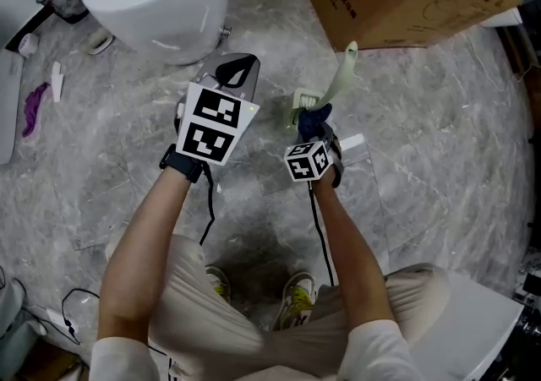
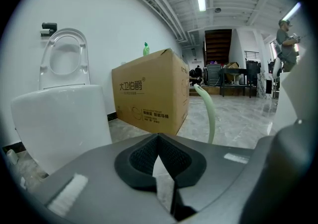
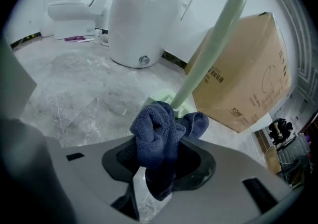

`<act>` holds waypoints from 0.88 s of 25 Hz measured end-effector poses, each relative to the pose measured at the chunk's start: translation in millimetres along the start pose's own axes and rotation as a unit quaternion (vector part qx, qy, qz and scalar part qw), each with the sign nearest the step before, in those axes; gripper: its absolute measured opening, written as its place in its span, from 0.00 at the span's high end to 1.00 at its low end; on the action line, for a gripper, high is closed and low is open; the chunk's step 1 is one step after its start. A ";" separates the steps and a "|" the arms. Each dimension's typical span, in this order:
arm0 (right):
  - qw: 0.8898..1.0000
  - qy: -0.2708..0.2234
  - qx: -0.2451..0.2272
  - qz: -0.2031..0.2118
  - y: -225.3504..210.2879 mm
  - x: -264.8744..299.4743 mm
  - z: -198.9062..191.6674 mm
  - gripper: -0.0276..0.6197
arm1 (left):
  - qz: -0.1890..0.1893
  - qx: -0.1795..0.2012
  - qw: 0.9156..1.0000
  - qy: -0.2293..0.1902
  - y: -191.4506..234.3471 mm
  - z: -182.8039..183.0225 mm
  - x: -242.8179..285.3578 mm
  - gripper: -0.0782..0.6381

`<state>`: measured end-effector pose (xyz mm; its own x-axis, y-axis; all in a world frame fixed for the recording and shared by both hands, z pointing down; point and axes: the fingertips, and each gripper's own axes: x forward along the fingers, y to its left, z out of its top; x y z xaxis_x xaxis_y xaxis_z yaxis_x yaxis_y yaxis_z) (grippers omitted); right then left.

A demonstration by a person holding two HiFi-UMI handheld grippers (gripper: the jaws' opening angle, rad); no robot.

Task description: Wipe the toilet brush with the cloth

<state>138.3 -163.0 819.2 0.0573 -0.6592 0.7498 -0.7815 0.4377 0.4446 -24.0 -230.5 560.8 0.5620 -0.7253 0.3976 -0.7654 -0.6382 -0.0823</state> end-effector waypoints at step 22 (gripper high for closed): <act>0.984 -0.107 -0.142 -0.022 24.1 -13.1 42.5 0.71 | -0.001 0.018 1.000 0.007 -8.6 0.7 -2.1 0.89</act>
<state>92.4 -169.8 799.3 -0.0675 -0.7816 0.6201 -0.5750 0.5384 0.6161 -18.3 -223.6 560.0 0.5582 -0.7207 0.4110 -0.7528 -0.6482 -0.1142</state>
